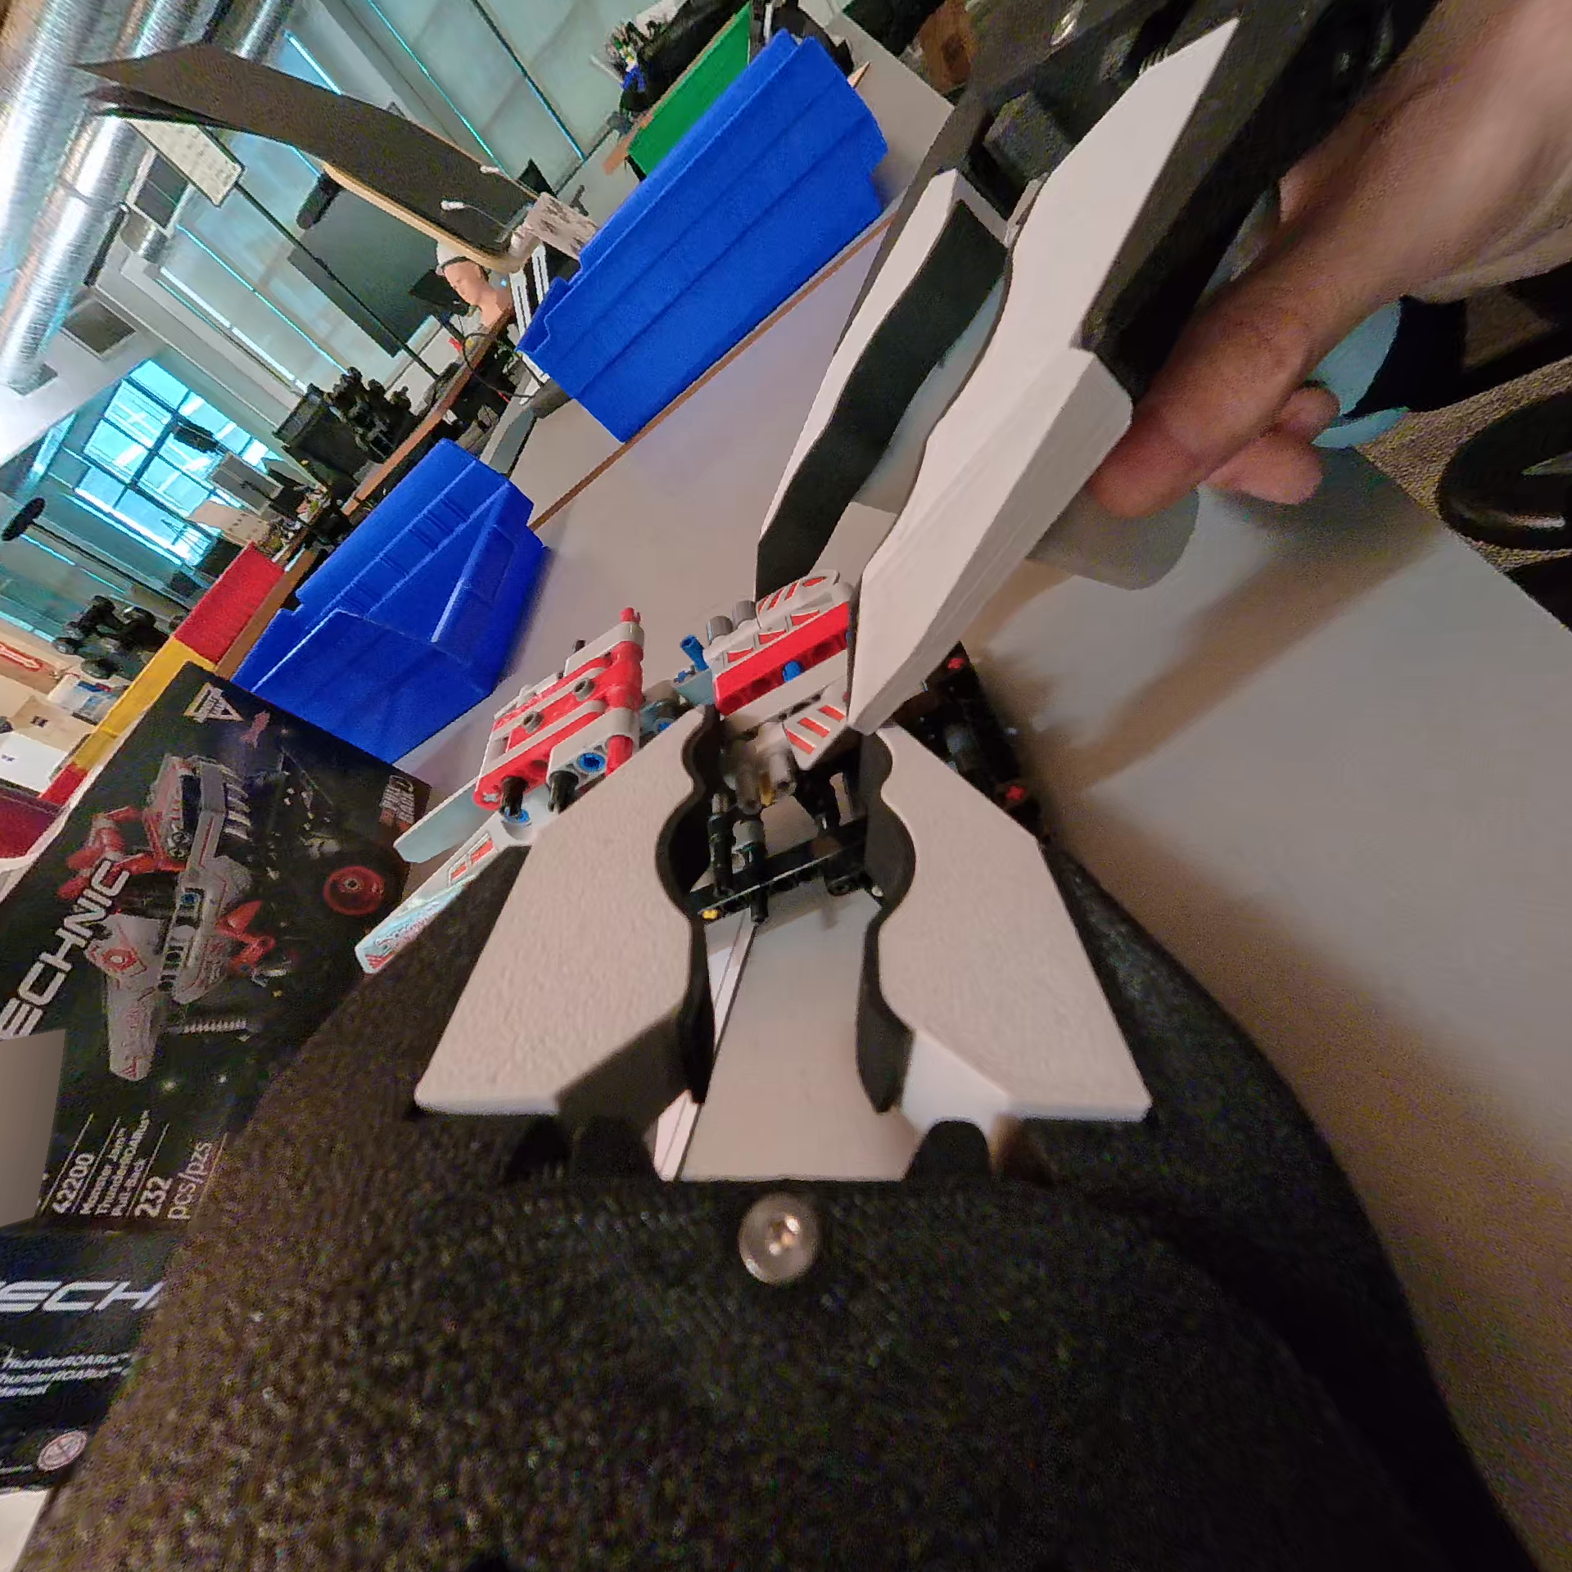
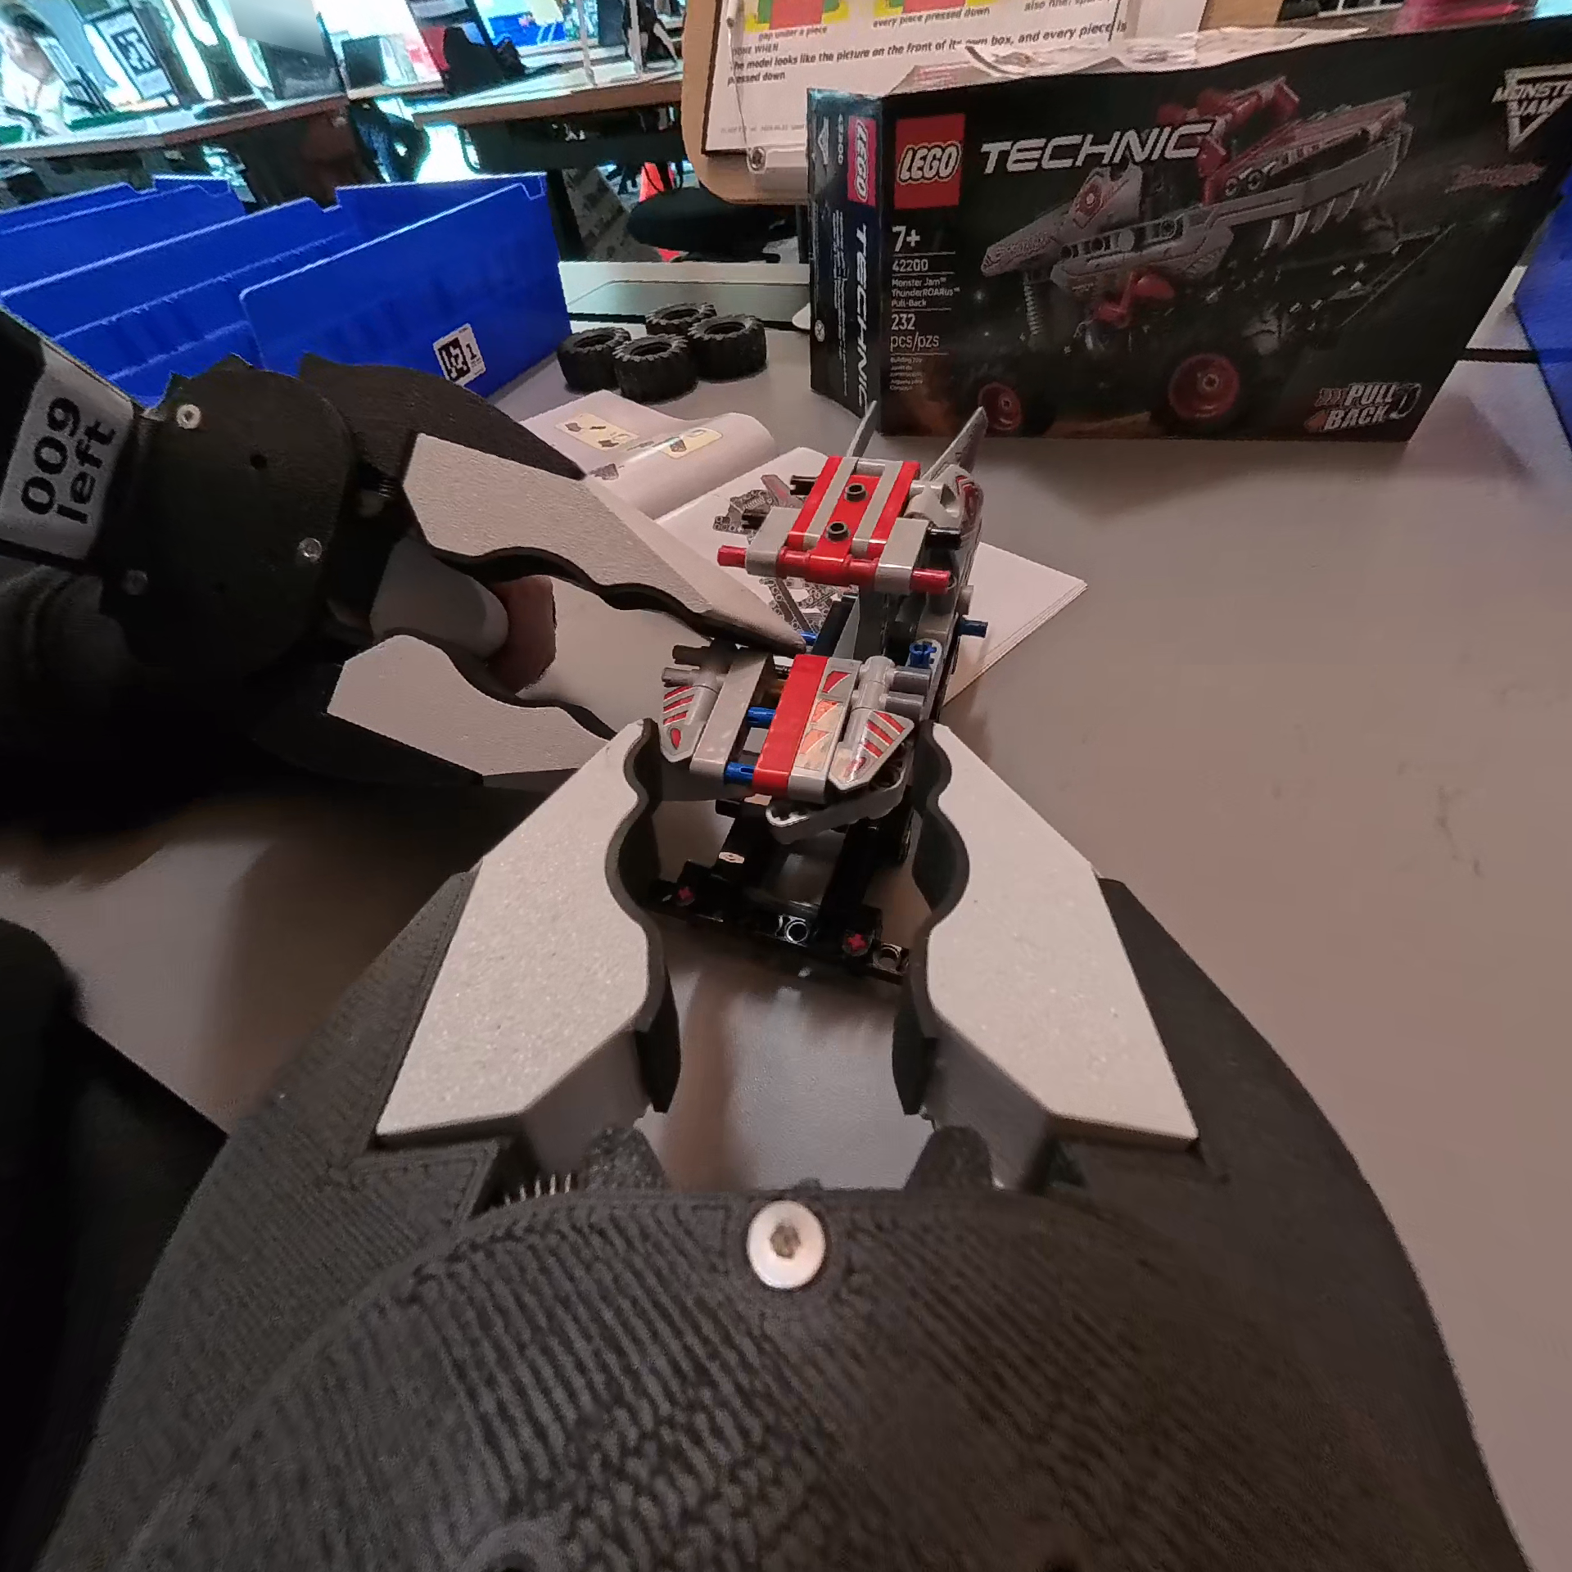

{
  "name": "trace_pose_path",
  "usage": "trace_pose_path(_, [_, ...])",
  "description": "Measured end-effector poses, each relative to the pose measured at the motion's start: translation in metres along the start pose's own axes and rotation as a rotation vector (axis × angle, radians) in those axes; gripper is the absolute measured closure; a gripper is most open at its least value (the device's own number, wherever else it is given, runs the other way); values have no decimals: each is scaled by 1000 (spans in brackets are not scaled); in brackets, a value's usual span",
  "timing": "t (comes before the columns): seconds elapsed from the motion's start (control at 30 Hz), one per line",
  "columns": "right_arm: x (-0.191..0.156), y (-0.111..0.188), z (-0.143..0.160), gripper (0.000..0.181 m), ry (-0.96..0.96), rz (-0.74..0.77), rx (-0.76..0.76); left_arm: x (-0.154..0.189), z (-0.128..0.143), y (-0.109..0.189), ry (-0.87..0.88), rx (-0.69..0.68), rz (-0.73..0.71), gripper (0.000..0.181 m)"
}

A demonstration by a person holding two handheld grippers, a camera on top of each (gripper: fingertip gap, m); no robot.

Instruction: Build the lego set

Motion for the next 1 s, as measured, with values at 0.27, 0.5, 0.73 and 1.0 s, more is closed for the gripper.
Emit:
trace_pose_path(0.27, [1, -1, -1, 123, -7, -5, -9, -1, 0, -8, -4, 10, 3, 152])
trace_pose_path(0.5, [2, -1, -1, 123, 7, -11, -15, -1, -1, -20, -53, 0, 0, 152])
trace_pose_path(0.73, [11, -1, -2, 123, -105, -19, 23, -3, -6, -28, -84, 35, -41, 154])
trace_pose_path(1.0, [27, 2, -3, 123, -374, -23, 47, -12, -8, -21, -255, 69, -25, 154])
Point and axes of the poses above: each gripper's, where its closed fingertips meet, y back along the fingers, z out of its underside, x = y × z across the jaws, the point moved 9 cm from there along y, back along the fingers, and after that the axes turned 9 degrees about x, right-handed, at the moved point
